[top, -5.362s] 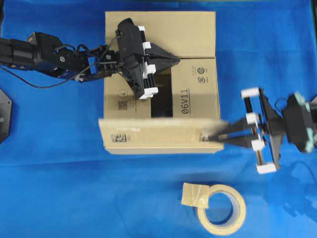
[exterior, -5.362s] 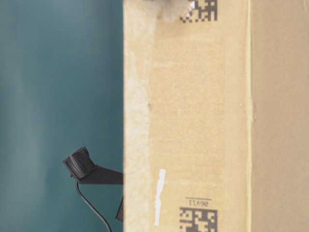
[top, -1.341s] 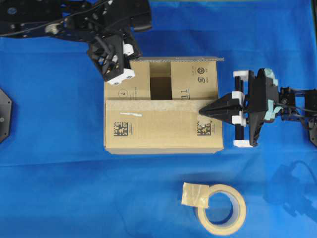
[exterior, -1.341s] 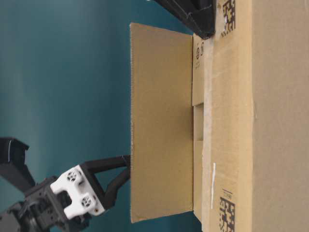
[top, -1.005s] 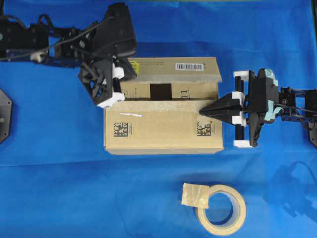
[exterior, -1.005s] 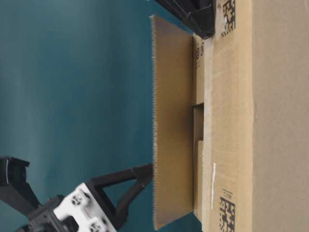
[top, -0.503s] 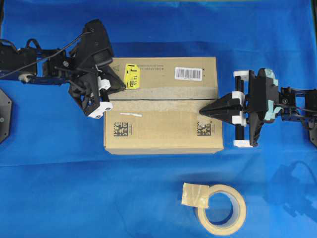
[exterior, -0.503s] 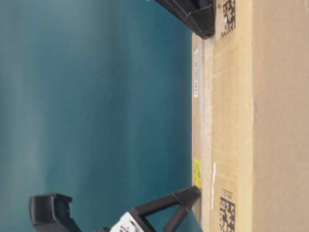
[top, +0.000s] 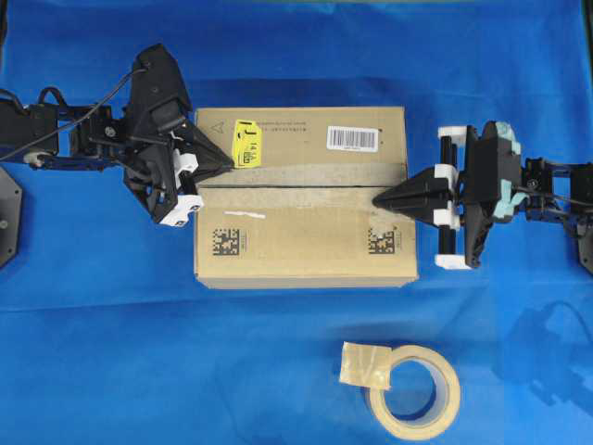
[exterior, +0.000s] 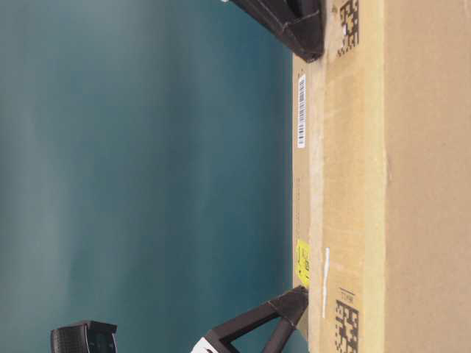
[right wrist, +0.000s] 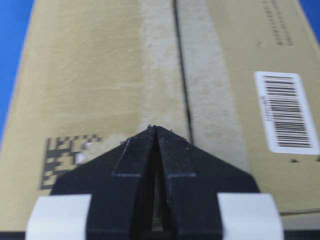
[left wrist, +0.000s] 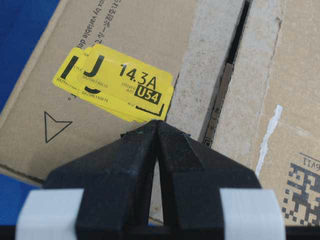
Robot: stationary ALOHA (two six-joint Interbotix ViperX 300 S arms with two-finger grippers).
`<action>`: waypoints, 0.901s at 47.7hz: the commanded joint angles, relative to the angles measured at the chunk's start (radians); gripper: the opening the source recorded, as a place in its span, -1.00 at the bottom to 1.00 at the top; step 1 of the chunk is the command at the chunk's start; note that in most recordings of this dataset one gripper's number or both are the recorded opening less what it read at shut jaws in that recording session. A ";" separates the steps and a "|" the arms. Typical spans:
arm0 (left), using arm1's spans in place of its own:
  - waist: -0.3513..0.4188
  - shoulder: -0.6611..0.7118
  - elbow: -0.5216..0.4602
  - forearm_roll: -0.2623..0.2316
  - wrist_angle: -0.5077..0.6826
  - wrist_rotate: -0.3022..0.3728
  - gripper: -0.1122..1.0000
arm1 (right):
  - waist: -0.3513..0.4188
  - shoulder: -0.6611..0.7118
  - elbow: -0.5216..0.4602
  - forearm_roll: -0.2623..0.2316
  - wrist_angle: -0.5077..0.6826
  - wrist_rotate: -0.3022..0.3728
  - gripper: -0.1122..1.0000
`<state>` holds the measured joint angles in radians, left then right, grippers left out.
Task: Close the cardboard box.
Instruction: 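Press down on the closed top flaps with both grippers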
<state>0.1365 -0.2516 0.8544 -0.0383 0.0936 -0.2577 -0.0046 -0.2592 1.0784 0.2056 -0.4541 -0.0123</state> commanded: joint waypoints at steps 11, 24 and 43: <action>-0.020 -0.015 -0.006 -0.002 -0.005 0.000 -0.80 | -0.054 -0.006 -0.017 0.000 -0.005 -0.002 -0.80; -0.021 -0.015 -0.006 -0.002 -0.009 0.003 -0.80 | -0.055 -0.006 -0.015 0.000 0.014 -0.002 -0.80; -0.035 -0.075 0.094 0.003 -0.359 0.021 -0.80 | -0.052 -0.006 -0.011 -0.002 0.015 -0.002 -0.80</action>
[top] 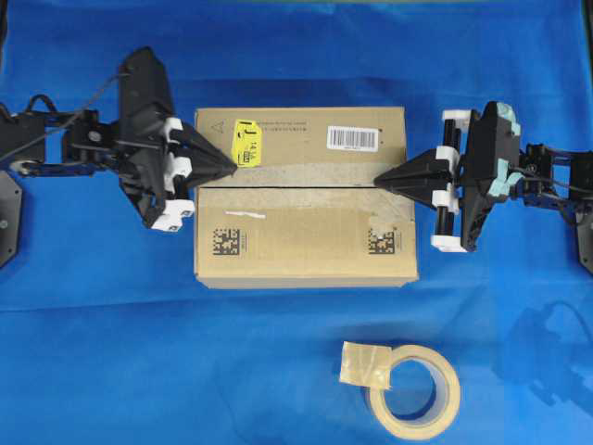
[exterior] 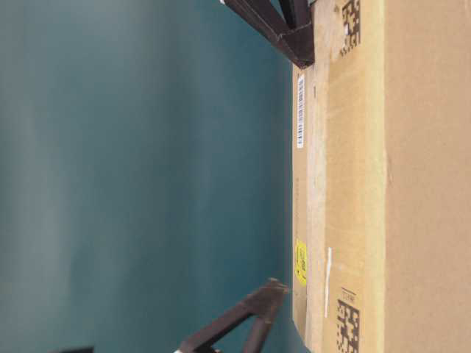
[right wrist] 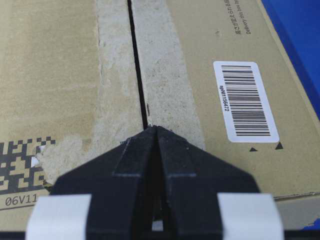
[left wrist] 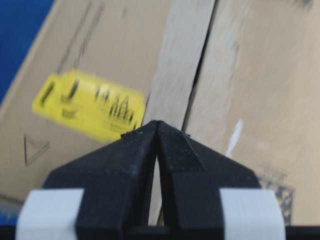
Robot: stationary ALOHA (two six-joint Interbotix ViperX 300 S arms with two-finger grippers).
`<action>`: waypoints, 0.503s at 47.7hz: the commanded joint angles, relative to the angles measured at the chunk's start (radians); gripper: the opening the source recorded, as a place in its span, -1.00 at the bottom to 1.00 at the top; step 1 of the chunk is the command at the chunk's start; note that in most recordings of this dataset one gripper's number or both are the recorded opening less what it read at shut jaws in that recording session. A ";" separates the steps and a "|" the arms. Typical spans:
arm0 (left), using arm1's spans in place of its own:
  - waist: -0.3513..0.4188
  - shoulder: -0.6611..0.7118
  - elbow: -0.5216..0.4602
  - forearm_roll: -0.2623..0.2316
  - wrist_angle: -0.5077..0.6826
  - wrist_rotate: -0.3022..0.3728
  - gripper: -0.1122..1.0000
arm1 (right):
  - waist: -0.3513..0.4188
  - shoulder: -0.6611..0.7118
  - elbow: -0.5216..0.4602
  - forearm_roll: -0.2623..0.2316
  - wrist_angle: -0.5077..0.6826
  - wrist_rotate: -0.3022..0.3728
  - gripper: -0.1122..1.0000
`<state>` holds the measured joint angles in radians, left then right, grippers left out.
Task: Close the cardboard box.
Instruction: 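Press down on the closed top flaps with both grippers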
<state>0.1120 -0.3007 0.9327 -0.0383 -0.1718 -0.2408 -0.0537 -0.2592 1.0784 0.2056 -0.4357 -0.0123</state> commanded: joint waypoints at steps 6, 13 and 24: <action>-0.029 -0.026 0.081 0.005 -0.258 0.026 -0.80 | -0.003 -0.006 -0.011 0.000 -0.003 0.000 -0.80; -0.052 0.011 0.130 0.005 -0.423 0.057 -0.80 | -0.003 -0.006 -0.011 -0.002 -0.003 0.000 -0.80; -0.069 0.117 0.137 0.003 -0.526 0.109 -0.80 | -0.003 -0.008 -0.011 -0.002 -0.005 0.002 -0.80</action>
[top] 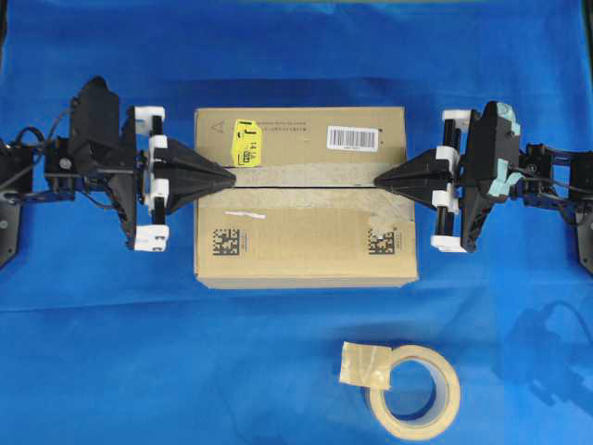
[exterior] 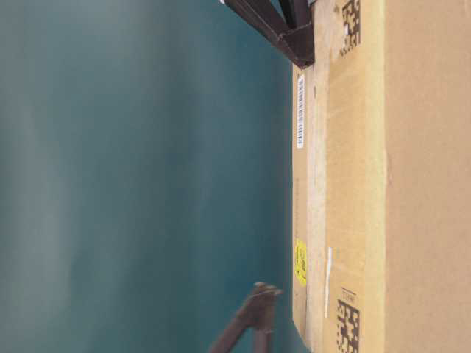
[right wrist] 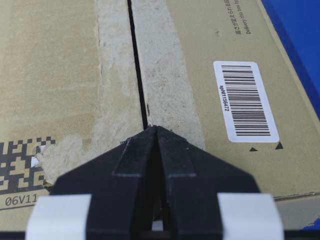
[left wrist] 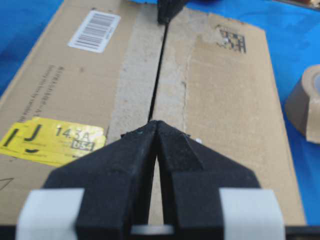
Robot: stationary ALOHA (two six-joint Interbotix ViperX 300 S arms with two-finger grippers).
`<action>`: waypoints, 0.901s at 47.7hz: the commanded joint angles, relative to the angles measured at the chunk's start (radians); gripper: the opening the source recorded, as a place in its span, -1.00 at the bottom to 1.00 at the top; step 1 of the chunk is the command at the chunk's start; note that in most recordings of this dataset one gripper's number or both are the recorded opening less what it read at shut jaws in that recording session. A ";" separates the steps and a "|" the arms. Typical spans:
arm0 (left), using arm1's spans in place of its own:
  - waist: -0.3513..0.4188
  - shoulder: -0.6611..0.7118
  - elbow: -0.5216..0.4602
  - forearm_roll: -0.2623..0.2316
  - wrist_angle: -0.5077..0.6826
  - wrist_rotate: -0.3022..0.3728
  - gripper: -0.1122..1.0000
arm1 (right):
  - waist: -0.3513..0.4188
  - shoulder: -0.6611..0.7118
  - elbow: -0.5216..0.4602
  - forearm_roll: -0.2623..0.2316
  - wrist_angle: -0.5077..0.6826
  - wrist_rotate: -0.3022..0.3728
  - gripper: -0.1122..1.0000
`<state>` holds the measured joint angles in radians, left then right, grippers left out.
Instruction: Close the cardboard box.
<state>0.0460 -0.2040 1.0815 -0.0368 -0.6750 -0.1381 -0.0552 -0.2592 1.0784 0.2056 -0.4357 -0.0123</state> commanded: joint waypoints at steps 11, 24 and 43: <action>-0.002 0.063 -0.015 0.000 -0.029 0.014 -0.80 | 0.000 -0.006 -0.011 -0.002 -0.005 0.005 -0.80; 0.000 0.078 -0.017 0.000 -0.031 0.023 -0.80 | 0.003 -0.008 -0.011 0.000 -0.005 0.005 -0.80; 0.000 0.084 -0.020 -0.002 -0.031 0.021 -0.80 | 0.012 -0.006 -0.008 0.000 -0.003 0.005 -0.80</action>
